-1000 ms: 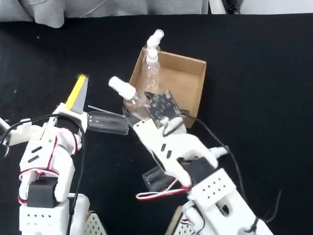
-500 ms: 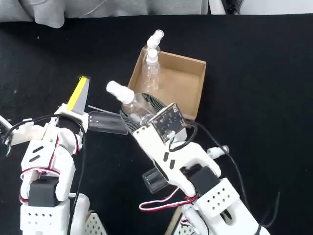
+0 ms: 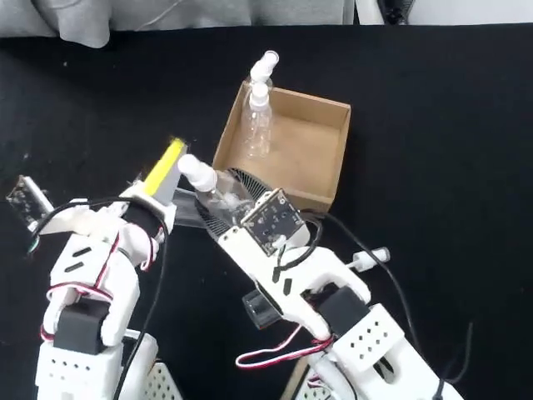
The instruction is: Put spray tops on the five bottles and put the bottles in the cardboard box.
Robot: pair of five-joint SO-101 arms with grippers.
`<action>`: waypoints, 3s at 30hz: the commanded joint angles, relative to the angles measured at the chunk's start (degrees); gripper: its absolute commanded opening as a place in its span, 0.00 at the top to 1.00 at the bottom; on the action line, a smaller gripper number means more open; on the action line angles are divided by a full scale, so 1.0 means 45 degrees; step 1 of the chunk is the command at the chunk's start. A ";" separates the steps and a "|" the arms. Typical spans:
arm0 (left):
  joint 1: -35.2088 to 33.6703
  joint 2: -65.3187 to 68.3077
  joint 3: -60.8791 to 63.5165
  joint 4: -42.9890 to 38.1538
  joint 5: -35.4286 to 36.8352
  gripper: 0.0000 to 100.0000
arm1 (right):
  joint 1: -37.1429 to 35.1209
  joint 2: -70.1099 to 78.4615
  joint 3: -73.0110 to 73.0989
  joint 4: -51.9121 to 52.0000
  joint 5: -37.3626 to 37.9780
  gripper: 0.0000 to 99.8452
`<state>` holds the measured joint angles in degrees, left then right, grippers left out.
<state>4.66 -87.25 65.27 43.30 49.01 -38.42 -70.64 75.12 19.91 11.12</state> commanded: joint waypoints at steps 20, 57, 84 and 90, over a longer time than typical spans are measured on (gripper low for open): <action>0.1397 -0.0195 -0.0518 -0.0156 -0.2735 0.73 | -0.0274 -0.0361 -0.0049 -0.0313 0.0821 0.95; -0.2491 -0.0195 -0.0596 -0.0293 -0.0586 0.73 | 0.0410 -0.0361 -0.1299 0.1446 0.0801 0.95; -0.3663 -0.0156 0.0850 -0.2794 -0.0586 0.73 | 0.2325 0.3409 -0.3350 -0.0020 -0.0625 0.95; -0.3663 -0.0156 0.0850 -0.2794 -0.0586 0.73 | 0.2325 0.5070 -0.3976 -0.0840 -0.0625 0.95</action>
<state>-11.25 -87.34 70.11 32.31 45.76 -29.36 -49.80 62.11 19.38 8.66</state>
